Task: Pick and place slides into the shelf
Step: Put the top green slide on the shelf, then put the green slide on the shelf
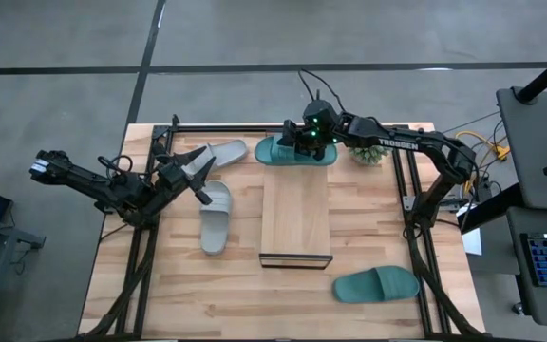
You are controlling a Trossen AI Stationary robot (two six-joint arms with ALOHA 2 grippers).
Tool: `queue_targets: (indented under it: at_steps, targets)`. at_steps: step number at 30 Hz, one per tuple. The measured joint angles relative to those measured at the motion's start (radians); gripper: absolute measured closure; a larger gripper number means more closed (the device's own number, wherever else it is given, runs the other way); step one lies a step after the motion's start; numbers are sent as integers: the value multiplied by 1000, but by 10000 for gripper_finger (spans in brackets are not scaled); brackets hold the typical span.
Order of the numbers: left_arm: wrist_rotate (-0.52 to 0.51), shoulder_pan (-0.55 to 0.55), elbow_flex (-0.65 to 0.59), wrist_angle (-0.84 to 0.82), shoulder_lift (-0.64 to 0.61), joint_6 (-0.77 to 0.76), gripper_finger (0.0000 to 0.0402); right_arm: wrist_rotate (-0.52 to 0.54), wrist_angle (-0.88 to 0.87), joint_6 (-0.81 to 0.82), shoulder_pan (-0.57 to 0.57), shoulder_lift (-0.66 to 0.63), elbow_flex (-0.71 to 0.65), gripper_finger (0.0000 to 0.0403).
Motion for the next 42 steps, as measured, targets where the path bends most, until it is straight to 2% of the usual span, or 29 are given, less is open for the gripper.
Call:
queue_targets:
  at_steps: [18,33,42]
  targets:
    - [0,-1,0,-8,0,0,260,13,-114,-73,0,-75,0,195]
    - [0,0,-1,-8,0,0,260,20,-119,-112,0,-108,0,195]
    - [0,0,-1,-7,0,0,260,118,-166,-237,0,-201,0,195]
